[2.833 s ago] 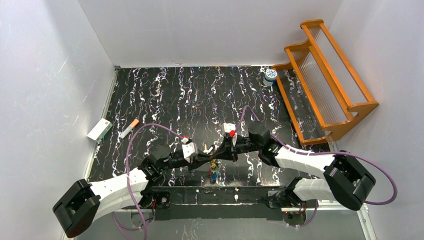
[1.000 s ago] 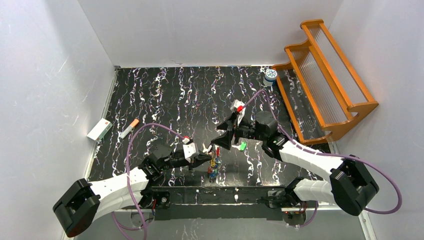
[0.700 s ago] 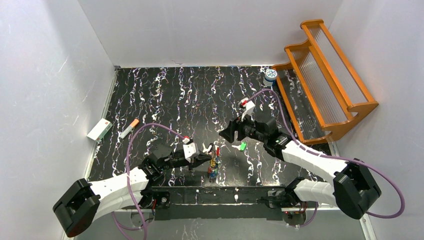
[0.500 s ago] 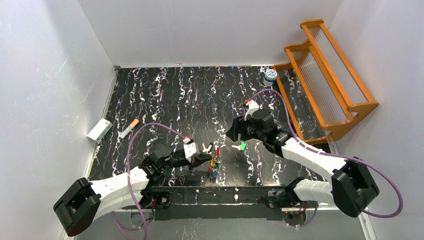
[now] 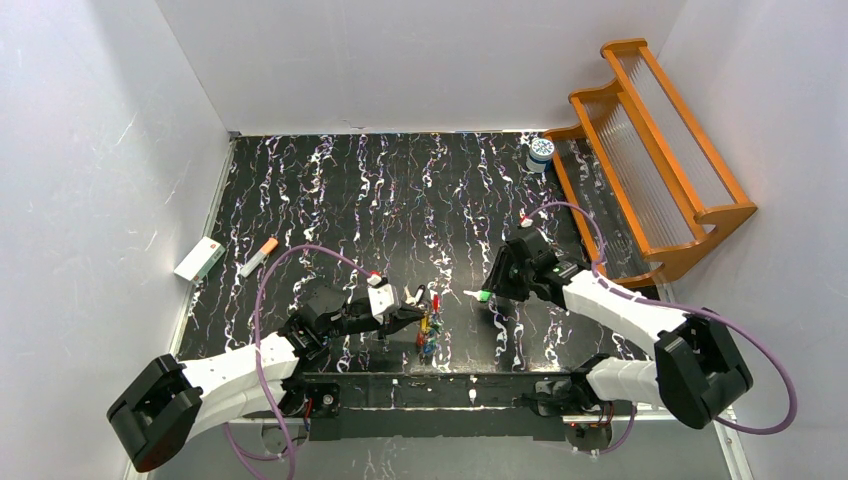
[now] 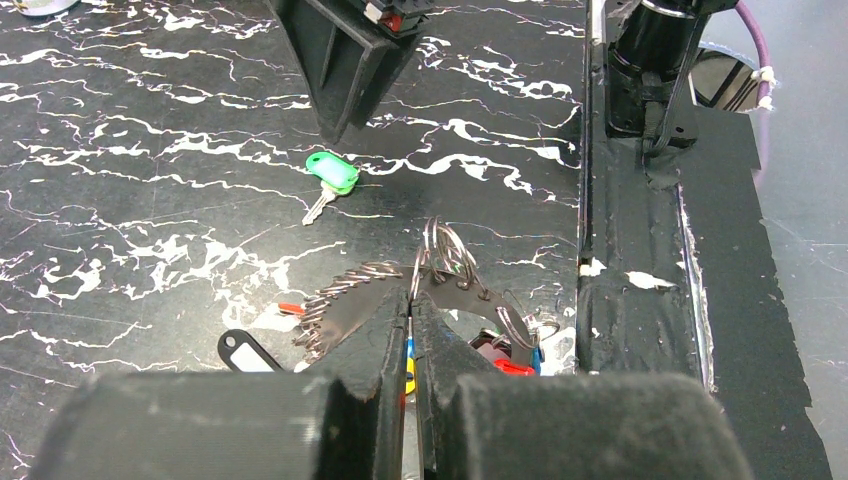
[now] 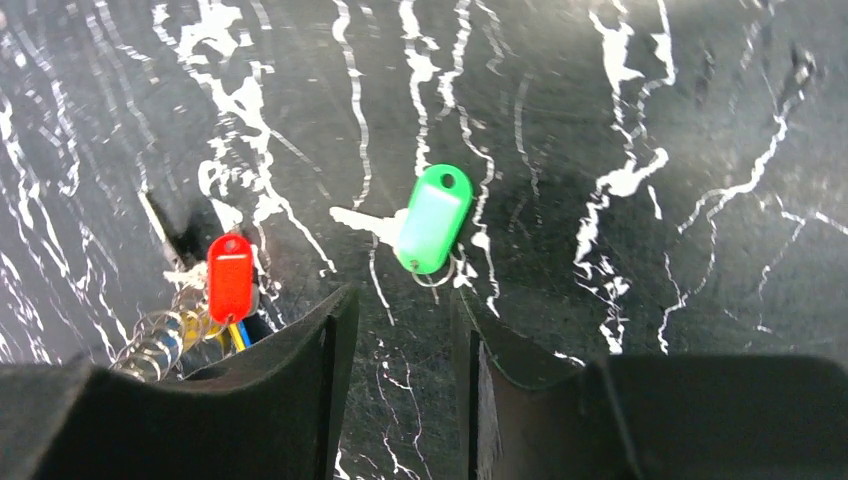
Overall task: Put the keys on the keyring
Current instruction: Pick up the key from the center of the board.
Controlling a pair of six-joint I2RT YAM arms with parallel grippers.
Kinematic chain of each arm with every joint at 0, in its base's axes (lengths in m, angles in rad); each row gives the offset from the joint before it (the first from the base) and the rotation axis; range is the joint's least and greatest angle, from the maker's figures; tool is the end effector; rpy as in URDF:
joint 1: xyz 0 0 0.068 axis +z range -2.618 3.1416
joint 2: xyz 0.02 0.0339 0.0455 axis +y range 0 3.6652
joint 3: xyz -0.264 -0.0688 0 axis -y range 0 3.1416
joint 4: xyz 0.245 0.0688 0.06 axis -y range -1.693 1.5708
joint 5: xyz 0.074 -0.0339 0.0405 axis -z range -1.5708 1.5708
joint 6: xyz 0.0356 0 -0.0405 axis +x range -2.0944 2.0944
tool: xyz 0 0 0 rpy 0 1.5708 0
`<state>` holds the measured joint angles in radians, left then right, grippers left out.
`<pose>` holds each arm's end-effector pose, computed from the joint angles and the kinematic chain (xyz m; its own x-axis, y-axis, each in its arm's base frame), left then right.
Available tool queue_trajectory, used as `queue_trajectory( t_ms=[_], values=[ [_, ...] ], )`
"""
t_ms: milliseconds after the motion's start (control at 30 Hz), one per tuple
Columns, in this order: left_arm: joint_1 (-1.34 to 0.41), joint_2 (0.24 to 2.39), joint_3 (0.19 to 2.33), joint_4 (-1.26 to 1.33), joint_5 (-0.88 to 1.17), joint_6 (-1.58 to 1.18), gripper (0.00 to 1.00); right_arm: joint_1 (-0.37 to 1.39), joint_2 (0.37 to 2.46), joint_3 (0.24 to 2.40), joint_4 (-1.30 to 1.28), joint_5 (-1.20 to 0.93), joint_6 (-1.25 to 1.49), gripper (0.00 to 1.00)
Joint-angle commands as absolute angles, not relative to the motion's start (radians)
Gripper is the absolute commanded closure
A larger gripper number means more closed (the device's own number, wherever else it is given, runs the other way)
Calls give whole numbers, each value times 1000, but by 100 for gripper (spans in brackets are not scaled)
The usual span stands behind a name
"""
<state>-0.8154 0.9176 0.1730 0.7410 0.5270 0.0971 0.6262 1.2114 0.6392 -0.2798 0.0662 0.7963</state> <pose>0.1139 -0.1471 0.2009 0.0920 0.0246 -0.9955 0.9697 0.2251 0.0951 0.1940 0.1374 0.1960 -0.8192 0.2877 -0.4961 0.0516 0.8985 0.4358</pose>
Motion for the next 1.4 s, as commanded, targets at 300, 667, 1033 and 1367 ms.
queue_trajectory(
  t_ms=[300, 667, 1033, 1367],
  values=[
    [-814, 915, 198, 745, 527, 121, 100, 518, 1329, 583, -268, -61, 1071, 54],
    [-815, 908, 202, 733, 525, 129, 100, 492, 1392, 584, -219, -126, 1108, 71],
    [-813, 903, 207, 719, 522, 136, 100, 483, 1365, 662, -300, -52, 1024, 95],
    [-814, 911, 219, 710, 519, 144, 100, 483, 1300, 772, -271, 32, 591, 99]
  ],
)
